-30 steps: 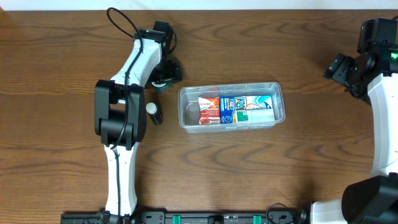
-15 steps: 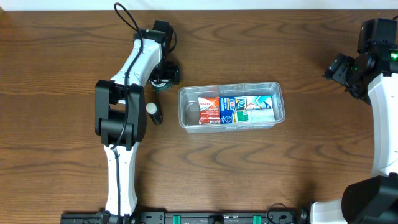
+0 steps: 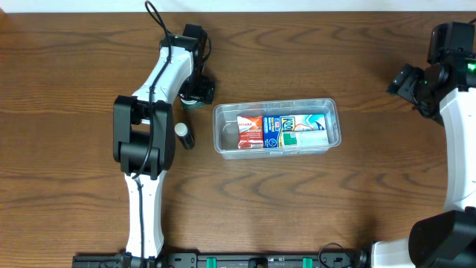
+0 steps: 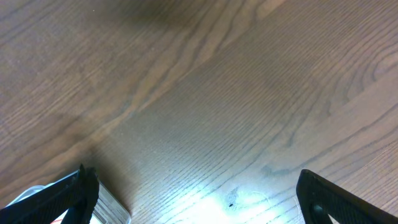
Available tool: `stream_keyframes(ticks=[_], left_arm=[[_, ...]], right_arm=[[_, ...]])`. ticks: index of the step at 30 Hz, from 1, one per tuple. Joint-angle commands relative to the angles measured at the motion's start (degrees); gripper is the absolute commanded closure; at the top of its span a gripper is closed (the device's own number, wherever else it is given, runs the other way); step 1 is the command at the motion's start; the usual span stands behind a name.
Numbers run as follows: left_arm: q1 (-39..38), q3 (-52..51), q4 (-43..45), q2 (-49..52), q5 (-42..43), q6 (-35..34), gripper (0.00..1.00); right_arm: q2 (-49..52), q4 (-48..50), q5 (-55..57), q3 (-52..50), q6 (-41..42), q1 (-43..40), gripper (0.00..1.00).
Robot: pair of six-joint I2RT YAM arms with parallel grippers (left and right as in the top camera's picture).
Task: Pack container
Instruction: 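Lower and close the left gripper on the Zam-Buk tin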
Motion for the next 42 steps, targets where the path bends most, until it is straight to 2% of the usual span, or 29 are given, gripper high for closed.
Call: stream_keyframes(ticks=[1,5,7,13,18,24,30,39,42], left_arm=[[0.31,0.57,0.02,-0.09,-0.74,3.13,0.02],[0.31,0.57,-0.28,-0.09,-0.46,1.20,0.02],[0.31,0.57,-0.72,-0.09,-0.48,-3.45,0.01],[0.31,0.57,-2.91,-0.09,-0.46,-18.53,0.08],[0.31,0.57,-4.55,-0.09,-0.46,-26.10,0.10],[0.31,0.57,-4.74,-0.09,-0.42,-27.50,0.11],[0.31,0.57,-4.70,-0.11,-0.42,-27.47,0.22],[0.31,0.59,-5.01,-1.22,-0.44,-27.19,0.23],[0.31,0.59,-5.05,-2.29,-0.44,-26.51,0.26]], right_arm=[[0.07,-0.07,0.48,0.11,-0.22,0.00,0.01],[0.07,-0.07,0.48,0.11,-0.22,0.00,0.01],[0.07,-0.07,0.48,0.11,-0.22,0.00,0.01],[0.07,-0.09,0.48,0.11,-0.22,0.00,0.01],[0.07,-0.07,0.48,0.11,-0.22,0.00,0.01],[0.07,-0.07,0.48,0.11,-0.22,0.00,0.02],[0.07,-0.09,0.48,0.11,-0.22,0.00,0.01],[0.07,-0.09,0.48,0.11,-0.22,0.00,0.01],[0.07,-0.07,0.48,0.11,-0.22,0.00,0.01]])
